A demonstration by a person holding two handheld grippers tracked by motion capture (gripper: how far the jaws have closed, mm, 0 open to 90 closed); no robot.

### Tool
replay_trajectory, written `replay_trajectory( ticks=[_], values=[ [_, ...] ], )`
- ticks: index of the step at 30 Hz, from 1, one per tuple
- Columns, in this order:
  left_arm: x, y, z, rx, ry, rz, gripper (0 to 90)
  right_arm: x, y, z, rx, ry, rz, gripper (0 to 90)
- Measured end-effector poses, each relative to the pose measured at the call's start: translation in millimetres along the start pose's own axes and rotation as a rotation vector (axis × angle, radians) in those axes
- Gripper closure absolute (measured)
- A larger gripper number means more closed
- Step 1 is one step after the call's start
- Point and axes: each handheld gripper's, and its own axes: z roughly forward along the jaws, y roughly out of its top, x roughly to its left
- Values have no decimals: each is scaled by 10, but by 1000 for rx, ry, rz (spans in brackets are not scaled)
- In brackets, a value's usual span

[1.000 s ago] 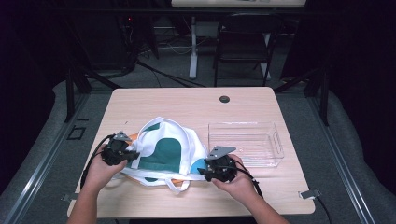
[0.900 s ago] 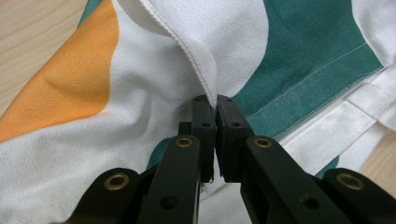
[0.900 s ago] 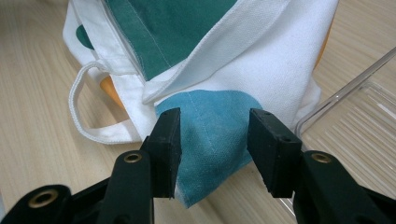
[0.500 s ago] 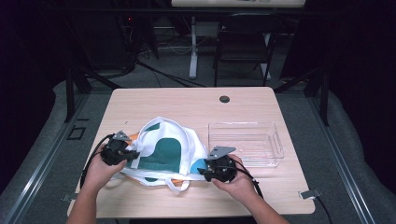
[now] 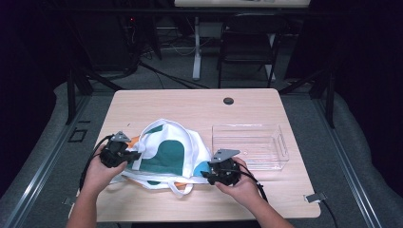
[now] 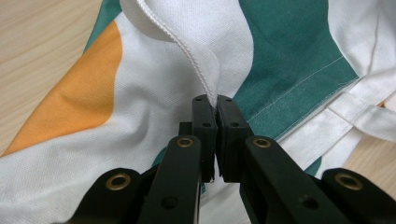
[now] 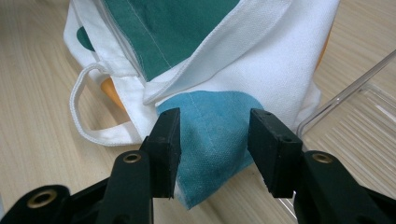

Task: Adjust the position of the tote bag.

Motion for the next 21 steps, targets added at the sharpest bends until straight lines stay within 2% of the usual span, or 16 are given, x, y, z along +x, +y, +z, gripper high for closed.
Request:
replay_trajectory(
  ticks=[11,21],
  values=[
    [0,36,-116,-43,6,-2,873,28,22,-7,-7,-6,-6,539],
    [19,74,-219,-84,4,-6,874,160,119,-29,-10,-12,-66,545]
  ],
)
